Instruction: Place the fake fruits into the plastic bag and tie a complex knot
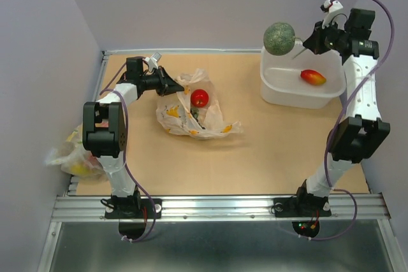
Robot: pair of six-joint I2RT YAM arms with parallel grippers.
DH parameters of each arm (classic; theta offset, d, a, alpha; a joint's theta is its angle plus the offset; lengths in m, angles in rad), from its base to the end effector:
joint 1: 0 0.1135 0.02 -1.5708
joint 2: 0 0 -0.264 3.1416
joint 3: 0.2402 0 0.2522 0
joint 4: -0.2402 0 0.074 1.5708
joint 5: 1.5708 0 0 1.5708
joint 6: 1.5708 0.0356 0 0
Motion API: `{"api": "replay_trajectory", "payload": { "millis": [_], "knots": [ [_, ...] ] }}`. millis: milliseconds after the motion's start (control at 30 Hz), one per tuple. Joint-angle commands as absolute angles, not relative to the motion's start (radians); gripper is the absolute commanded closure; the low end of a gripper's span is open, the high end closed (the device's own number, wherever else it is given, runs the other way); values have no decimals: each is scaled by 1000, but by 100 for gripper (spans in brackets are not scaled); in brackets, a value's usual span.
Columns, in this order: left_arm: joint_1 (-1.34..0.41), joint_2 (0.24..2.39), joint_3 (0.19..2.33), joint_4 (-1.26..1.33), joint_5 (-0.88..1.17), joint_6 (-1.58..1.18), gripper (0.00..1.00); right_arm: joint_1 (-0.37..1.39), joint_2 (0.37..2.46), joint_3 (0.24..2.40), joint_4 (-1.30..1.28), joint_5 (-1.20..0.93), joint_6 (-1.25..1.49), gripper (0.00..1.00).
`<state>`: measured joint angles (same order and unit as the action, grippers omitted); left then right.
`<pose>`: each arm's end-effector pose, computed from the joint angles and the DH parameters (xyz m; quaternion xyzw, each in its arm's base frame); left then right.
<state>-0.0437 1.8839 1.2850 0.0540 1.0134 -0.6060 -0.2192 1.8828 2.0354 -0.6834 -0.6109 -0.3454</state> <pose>0.4151 -0.0484 0.2280 0.0174 0.7980 -0.5377 0.2717 0.4173 -0.0720 0.4091 -0.2013 0.8166 0.1186 0.5278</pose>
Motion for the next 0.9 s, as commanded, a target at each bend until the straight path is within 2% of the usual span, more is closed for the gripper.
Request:
{"api": "replay_trajectory", "payload": {
  "millis": [0, 333, 633, 867],
  "knots": [
    [-43, 1841, 1293, 64, 1045, -586, 100, -175, 1731, 1947, -664, -710, -319, 100],
    [-48, 1801, 1310, 80, 1095, -623, 100, 79, 1566, 1700, -693, -747, -399, 99],
    [-54, 1761, 1295, 81, 1140, -638, 100, 284, 1678, 1603, -592, -770, -393, 100],
    [-63, 1735, 1292, 101, 1177, -653, 100, 386, 1836, 1638, -508, -729, -381, 99]
  ]
}}
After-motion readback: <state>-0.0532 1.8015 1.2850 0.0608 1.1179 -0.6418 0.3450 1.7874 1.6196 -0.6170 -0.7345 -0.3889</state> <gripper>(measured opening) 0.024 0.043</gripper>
